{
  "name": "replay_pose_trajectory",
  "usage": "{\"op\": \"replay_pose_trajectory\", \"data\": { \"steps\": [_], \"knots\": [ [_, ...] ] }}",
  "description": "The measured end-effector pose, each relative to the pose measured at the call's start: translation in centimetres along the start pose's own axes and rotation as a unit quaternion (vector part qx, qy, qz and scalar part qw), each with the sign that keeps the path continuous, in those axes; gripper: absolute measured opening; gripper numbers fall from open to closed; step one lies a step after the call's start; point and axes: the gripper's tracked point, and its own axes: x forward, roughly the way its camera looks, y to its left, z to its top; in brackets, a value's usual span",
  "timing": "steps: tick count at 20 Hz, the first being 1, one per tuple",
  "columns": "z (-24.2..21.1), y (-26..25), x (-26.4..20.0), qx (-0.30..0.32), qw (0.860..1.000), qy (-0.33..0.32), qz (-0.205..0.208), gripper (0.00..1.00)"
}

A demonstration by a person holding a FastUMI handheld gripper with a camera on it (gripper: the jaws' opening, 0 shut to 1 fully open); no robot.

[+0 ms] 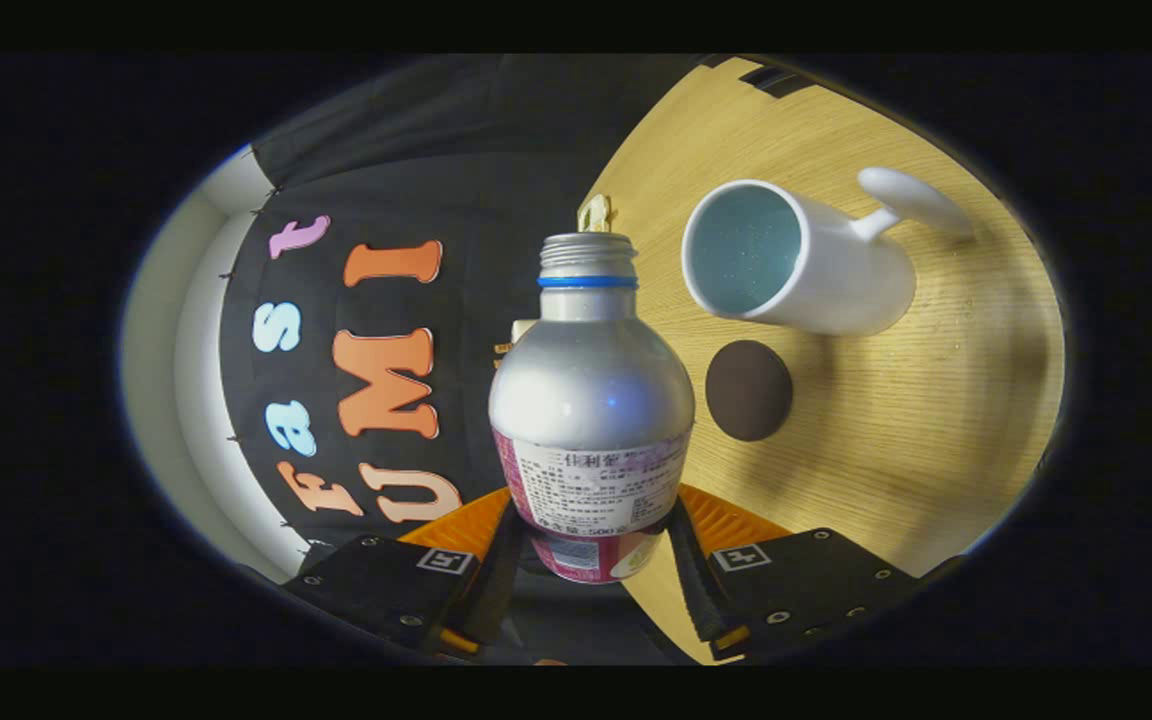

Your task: Take the bottle from table, then pour the juice into the cup, finally place the bottle on the coaster

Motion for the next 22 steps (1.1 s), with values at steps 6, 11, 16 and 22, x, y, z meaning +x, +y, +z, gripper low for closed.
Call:
{"op": "replay_pose_trajectory", "data": {
  "steps": [6,11,16,22],
  "knots": [
    [0.5,1.1,-0.3,0.049,0.999,-0.003,0.006,0.72],
    [1.0,1.1,-0.4,0.080,0.997,-0.004,0.002,0.72],
    [1.4,1.5,0.1,0.106,0.994,-0.003,0.002,0.72],
    [1.8,2.2,0.0,0.137,0.991,-0.002,0.010,0.72]
  ]
}}
